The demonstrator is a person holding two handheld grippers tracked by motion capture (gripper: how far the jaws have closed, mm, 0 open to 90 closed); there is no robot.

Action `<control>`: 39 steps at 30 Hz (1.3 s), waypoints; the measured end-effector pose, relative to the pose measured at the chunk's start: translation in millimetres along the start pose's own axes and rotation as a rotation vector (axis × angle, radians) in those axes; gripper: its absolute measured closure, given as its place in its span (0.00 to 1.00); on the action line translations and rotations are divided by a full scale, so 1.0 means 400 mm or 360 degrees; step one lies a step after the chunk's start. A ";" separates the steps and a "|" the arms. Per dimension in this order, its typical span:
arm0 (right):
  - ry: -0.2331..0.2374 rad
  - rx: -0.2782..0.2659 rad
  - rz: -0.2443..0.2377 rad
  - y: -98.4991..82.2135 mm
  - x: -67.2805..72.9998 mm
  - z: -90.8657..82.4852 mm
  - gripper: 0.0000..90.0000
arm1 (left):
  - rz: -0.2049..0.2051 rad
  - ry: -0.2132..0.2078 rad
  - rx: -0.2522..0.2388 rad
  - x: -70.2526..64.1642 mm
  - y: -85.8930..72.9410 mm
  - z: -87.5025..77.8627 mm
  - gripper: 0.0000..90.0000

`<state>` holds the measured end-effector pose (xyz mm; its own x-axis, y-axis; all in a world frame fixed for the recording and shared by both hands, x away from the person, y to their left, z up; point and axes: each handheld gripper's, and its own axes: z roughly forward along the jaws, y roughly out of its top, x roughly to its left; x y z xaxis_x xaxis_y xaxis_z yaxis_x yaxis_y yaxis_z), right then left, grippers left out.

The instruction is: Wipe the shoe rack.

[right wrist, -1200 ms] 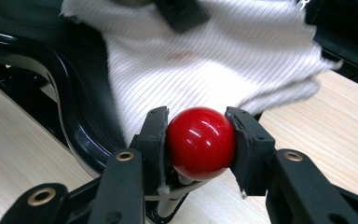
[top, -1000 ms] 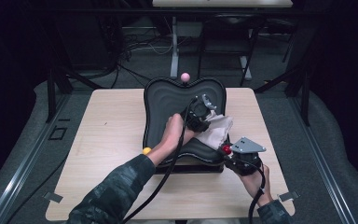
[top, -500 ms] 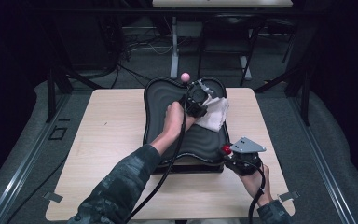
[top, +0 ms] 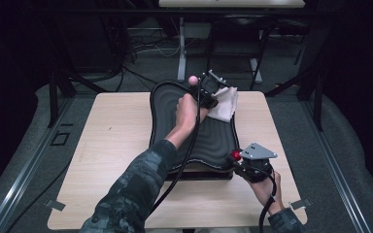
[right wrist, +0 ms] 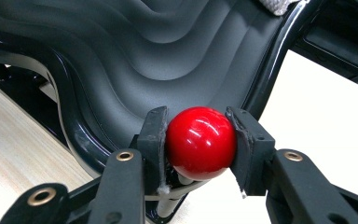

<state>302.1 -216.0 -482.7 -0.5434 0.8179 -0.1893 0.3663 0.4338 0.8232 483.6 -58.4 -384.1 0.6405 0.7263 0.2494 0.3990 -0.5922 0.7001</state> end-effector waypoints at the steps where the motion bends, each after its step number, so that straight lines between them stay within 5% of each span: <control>1: -0.0001 0.0000 -0.0001 0.000 0.000 0.000 0.67 | 0.0014 0.0021 0.0003 0.000 0.004 0.001 0.82; 11: -0.0001 -0.0003 -0.0004 0.000 -0.001 0.000 0.67 | -0.0021 0.0091 -0.0014 0.011 0.014 0.006 0.84; 22: -0.0001 -0.0003 0.0001 -0.001 0.000 0.000 0.67 | -0.0119 -0.0031 -0.0060 0.038 -0.028 -0.018 0.87; 31: -0.0004 -0.0003 -0.0004 -0.001 0.000 0.000 0.67 | -0.0070 -0.0120 -0.0122 0.035 -0.084 -0.068 0.87; 39: -0.0004 -0.0003 0.0001 0.000 0.001 0.000 0.67 | -0.0056 -0.0111 -0.0198 0.059 -0.106 -0.126 0.87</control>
<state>301.8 -215.8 -482.9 -0.5410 0.8192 -0.1901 0.3655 0.4326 0.8242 448.8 1.5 -374.4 0.6734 0.7172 0.1793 0.3403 -0.5161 0.7860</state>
